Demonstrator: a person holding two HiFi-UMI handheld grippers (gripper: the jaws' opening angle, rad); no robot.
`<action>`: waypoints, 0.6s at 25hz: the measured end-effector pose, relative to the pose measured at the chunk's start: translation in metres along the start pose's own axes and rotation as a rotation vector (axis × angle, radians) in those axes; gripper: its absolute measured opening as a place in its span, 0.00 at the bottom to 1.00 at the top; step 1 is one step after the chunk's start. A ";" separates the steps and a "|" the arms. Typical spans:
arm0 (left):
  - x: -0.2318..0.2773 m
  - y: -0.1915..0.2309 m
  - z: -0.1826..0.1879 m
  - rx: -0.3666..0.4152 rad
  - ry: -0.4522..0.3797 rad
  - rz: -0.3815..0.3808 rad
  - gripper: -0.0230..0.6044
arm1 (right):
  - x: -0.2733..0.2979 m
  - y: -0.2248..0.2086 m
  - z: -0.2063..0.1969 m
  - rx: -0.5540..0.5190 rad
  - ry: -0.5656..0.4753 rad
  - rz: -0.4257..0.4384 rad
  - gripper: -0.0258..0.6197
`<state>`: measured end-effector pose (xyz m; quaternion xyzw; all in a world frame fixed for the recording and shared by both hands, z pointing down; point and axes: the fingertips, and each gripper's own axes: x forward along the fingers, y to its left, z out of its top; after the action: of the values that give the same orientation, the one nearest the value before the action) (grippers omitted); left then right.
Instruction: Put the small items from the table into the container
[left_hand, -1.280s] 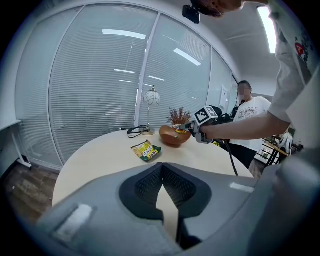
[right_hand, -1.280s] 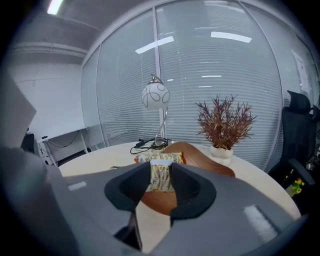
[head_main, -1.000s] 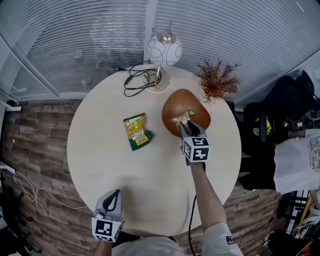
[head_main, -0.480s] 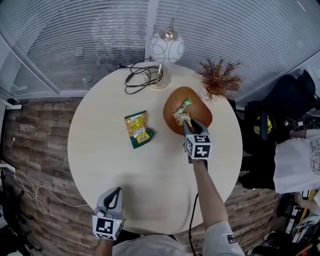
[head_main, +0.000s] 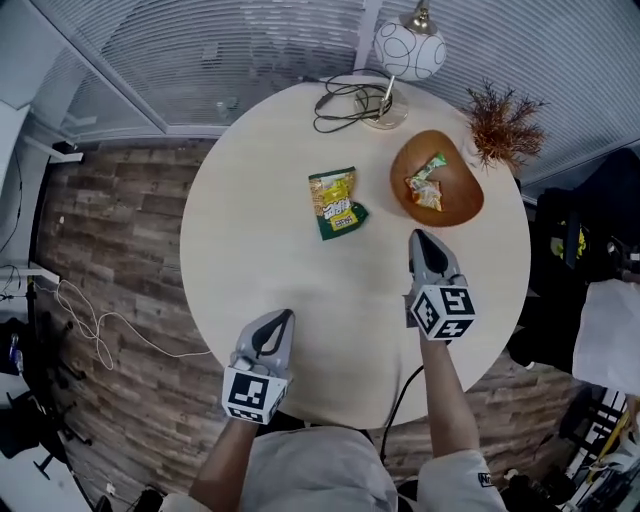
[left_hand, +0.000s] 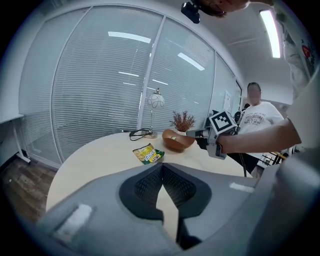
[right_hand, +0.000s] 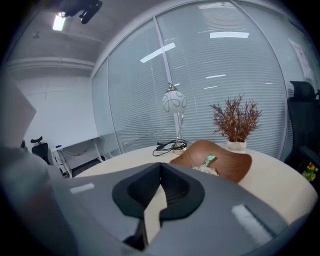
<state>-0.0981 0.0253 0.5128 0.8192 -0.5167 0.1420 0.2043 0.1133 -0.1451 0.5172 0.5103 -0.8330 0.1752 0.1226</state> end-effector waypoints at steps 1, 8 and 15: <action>0.000 0.000 0.001 -0.009 -0.012 0.005 0.03 | -0.006 0.013 -0.005 0.012 -0.002 0.009 0.04; 0.005 0.002 0.001 -0.020 -0.031 -0.006 0.02 | -0.050 0.092 -0.047 0.096 0.024 0.014 0.04; 0.021 0.013 -0.004 0.010 0.009 -0.071 0.02 | -0.065 0.148 -0.081 0.111 0.112 0.036 0.04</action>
<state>-0.1010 0.0060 0.5276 0.8373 -0.4858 0.1410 0.2074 0.0127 0.0031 0.5408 0.4909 -0.8227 0.2517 0.1373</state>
